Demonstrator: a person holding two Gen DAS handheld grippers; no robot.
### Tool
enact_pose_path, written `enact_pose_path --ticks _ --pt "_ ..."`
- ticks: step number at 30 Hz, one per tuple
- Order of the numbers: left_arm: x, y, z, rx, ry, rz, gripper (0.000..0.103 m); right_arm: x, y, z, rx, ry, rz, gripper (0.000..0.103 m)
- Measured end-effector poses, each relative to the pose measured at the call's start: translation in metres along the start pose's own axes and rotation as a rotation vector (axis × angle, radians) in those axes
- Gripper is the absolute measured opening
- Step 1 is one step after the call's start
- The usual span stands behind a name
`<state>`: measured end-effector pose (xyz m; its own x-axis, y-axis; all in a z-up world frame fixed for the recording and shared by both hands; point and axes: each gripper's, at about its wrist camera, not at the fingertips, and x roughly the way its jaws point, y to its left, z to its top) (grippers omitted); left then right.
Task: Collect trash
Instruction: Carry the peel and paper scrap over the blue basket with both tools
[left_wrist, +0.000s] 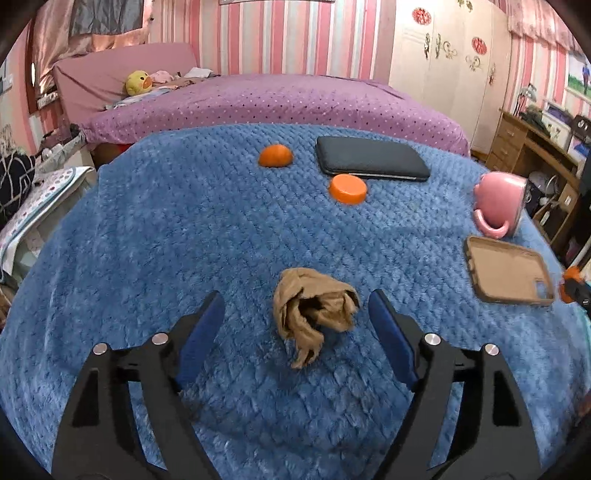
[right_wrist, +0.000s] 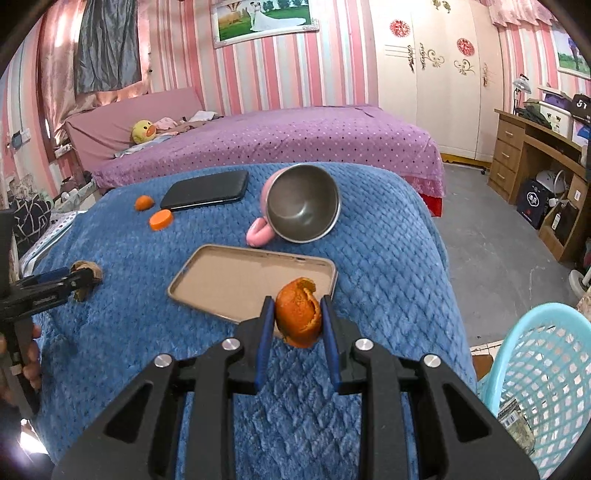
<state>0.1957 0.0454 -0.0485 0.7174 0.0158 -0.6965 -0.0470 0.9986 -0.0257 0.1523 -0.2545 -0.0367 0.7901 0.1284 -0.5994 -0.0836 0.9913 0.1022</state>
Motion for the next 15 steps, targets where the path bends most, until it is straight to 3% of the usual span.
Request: enact_pose_path --ticks 1,2,3,9,15 --pt "0.003 -0.001 0.0 0.002 0.01 -0.004 0.069 -0.002 0.0 0.0 0.002 -0.002 0.0 0.026" --pt "0.006 -0.001 0.0 0.002 0.023 -0.022 0.05 -0.004 -0.001 -0.002 0.002 -0.003 0.0 0.026" --pt "0.008 0.0 0.0 0.002 0.035 -0.041 0.043 -0.005 -0.002 -0.002 0.001 -0.005 0.0 0.026" --pt "-0.012 -0.008 0.0 -0.005 0.002 -0.029 0.041 -0.018 -0.008 -0.005 0.013 -0.019 0.004 0.026" --pt "-0.054 -0.04 0.001 0.004 -0.066 -0.006 0.041 -0.038 -0.013 -0.007 -0.017 -0.044 0.004 0.025"
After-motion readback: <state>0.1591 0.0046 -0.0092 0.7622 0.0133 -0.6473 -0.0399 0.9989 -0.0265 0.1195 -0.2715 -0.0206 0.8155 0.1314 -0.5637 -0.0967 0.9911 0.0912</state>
